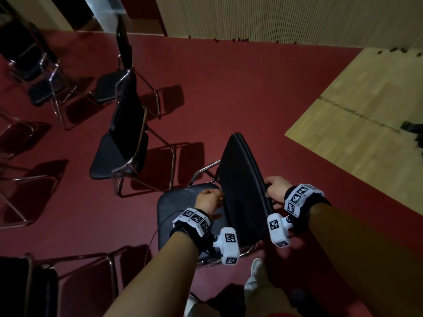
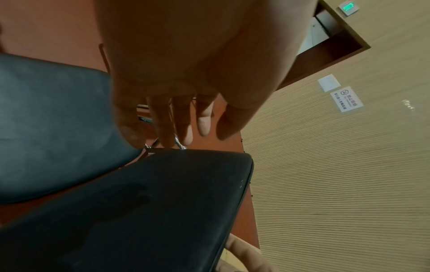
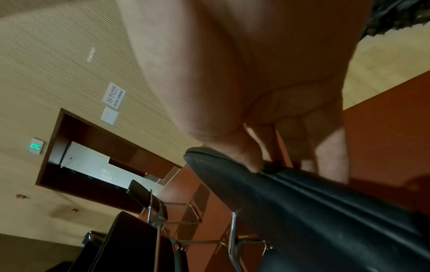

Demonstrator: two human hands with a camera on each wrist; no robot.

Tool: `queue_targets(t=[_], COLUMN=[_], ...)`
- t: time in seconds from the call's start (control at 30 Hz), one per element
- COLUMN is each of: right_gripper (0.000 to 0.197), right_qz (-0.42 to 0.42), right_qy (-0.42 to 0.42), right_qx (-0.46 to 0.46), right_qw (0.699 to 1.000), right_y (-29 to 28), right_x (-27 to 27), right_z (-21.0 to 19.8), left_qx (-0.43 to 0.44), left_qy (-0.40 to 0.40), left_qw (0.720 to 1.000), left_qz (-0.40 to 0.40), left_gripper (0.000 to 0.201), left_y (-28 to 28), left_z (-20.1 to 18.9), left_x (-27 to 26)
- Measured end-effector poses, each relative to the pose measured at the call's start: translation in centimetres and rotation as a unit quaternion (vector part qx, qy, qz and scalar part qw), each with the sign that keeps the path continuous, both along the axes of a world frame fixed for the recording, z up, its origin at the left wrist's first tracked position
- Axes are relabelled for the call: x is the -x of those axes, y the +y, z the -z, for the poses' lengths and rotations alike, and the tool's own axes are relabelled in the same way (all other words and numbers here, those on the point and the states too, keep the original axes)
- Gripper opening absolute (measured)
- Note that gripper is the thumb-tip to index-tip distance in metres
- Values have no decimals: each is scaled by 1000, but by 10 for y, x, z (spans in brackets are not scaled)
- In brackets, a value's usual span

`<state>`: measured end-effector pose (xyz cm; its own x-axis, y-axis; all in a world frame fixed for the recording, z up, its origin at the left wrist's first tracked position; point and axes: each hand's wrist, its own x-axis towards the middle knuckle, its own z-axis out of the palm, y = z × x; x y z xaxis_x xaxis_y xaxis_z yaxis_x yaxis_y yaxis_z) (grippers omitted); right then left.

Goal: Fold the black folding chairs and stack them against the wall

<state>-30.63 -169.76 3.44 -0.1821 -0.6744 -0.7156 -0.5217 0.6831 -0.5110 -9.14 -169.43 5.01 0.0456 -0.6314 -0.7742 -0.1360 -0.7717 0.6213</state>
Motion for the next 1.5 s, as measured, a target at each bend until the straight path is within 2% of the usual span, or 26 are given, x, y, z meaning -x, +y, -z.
queue_targets(t=[0.2,0.43,0.53,0.73,0.83,0.93,1.17,1.27,1.3,1.5], right_gripper=[44,30,28,35,42,40,41,31,31,50], right_qz=[5,36,22,-7,-46,-68,-112,-120,-120,-93], right_qy=[11,28,57,76,94,96,43,26,19,-22], right_qx=[13,20,32,33,43,46,54,44,38,-34], right_qw=[1000,999,998,997,994,992,991,991,992,995], right_y=[4,17,19,20,21,21,20,25,28,47], right_x=[-52,-160,-206,-290,-325,-361,-441,-465,-470,-465], right_z=[-11,-21,-15,0,8,24,85,126,140,226], left_qx=[-5,4,-4,-44,-33,-5,-41,-35,-34,-34], left_qy=[20,50,65,100,117,116,81,67,51,-40], left_qw=[999,994,989,983,981,983,995,997,998,998], left_qz=[29,97,131,150,150,144,34,-2,-12,-43], left_gripper=[6,6,4,25,33,35,52,34,33,50], left_y=[2,2,5,22,30,35,45,50,51,58], left_z=[8,15,22,27,30,42,115,153,166,249], left_x=[-40,-123,-164,-230,-255,-282,-352,-381,-390,-431])
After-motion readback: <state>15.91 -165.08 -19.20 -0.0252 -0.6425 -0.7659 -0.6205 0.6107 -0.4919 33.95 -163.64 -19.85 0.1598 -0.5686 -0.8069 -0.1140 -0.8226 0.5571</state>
